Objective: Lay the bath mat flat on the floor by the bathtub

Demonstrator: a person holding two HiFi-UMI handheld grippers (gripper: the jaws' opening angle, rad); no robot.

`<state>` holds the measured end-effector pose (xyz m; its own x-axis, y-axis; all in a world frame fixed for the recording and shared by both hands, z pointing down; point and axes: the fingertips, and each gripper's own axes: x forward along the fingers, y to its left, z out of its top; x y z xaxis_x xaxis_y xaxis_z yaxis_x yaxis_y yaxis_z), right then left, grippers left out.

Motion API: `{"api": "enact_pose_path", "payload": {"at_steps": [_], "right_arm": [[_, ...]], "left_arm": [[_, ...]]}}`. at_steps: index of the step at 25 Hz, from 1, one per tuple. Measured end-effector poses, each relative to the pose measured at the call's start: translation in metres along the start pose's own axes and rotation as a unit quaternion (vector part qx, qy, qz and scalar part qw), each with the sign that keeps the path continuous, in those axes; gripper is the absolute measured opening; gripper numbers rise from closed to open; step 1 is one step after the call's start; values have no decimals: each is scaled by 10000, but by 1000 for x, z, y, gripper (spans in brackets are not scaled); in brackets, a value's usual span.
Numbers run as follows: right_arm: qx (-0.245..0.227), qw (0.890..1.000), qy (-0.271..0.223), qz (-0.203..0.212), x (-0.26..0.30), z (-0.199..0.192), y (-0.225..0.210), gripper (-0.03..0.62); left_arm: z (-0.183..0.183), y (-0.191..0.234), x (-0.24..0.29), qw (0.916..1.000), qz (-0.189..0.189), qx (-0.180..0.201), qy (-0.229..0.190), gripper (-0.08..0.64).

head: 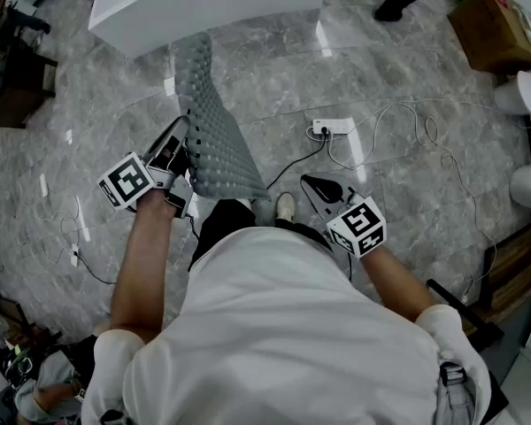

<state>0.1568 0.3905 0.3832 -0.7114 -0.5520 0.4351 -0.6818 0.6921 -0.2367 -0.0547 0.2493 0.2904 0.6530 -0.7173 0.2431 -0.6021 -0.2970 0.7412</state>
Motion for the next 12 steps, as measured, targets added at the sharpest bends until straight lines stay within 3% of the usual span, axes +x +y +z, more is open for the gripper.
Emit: {"api": "enact_pose_path", "payload": {"at_steps": [4, 12], "right_arm": [[-41, 10000, 28, -23, 3, 4, 14, 8], [-53, 9994, 21, -338, 44, 31, -15, 8]], "left_arm": [[-1, -3, 1, 9999, -74, -29, 88, 51], [31, 32, 49, 9996, -125, -77, 235, 51]]}}
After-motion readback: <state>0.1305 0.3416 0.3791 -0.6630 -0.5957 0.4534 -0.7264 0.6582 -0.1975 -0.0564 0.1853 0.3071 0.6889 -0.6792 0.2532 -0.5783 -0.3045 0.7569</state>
